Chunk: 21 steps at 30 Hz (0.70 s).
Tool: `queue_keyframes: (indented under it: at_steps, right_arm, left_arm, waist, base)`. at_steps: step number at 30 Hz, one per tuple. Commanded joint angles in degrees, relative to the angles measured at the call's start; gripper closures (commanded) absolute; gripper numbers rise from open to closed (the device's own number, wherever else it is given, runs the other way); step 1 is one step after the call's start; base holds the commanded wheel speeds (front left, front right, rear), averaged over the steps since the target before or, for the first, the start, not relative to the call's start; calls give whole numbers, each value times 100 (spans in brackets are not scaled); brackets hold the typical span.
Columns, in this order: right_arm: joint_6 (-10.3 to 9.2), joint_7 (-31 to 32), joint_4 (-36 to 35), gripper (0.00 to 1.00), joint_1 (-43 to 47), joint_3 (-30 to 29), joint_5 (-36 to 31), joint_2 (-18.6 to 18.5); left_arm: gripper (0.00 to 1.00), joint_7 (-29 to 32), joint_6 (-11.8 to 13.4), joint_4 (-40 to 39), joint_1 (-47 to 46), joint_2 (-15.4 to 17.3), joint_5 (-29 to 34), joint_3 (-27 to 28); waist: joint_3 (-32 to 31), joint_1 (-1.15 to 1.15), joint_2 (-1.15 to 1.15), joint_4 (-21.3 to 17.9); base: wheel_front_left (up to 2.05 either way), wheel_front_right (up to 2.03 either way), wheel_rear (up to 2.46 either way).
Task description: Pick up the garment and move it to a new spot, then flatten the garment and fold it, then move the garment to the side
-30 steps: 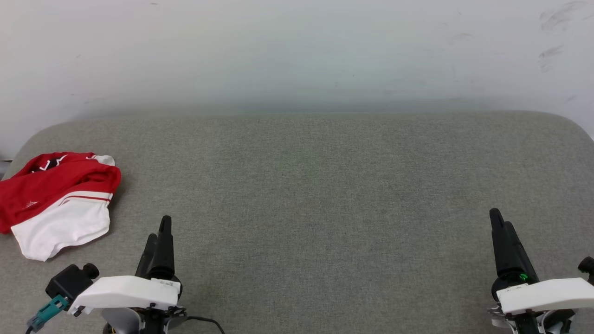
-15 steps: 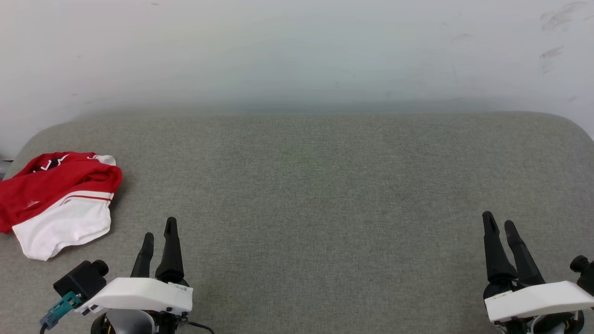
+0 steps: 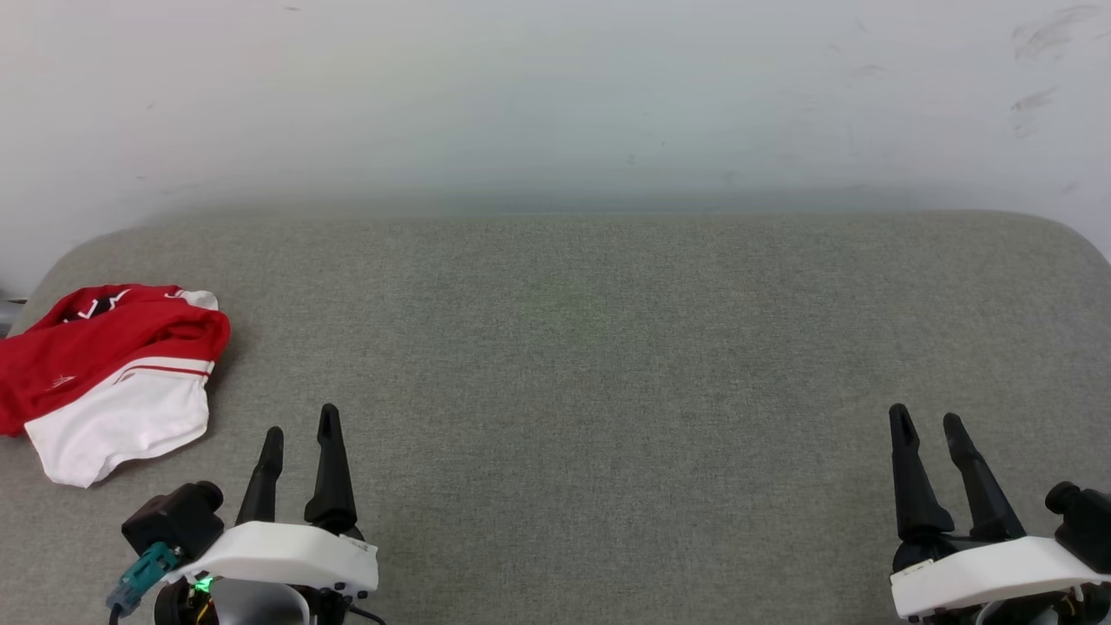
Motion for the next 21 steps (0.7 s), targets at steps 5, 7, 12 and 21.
queue_keyframes:
  at_steps: [5,7,12,21]
  right_arm:
    - [-1,-114,-147,0,41,3,-440,5]
    - [-1,-143,-166,0,52,-1,-576,5]
    - [-1,-221,-204,0,96,11,-891,6]
    - [-1,-336,-264,0,152,-10,-1396,8]
  left_arm:
    - [0,-111,74,-127,40,20,454,-71]
    - [0,-139,93,-144,54,32,590,-94]
    - [0,-211,143,-190,87,50,899,-154]
    - [0,-333,213,-232,146,96,1414,-262]
  waist:
    - [-1,0,0,2]
    - [-2,0,0,3]
    - [-3,0,0,10]
    - [-5,0,0,15]
  base:
    - [0,0,0]
    - [0,0,0]
    - [0,0,0]
    - [0,0,0]
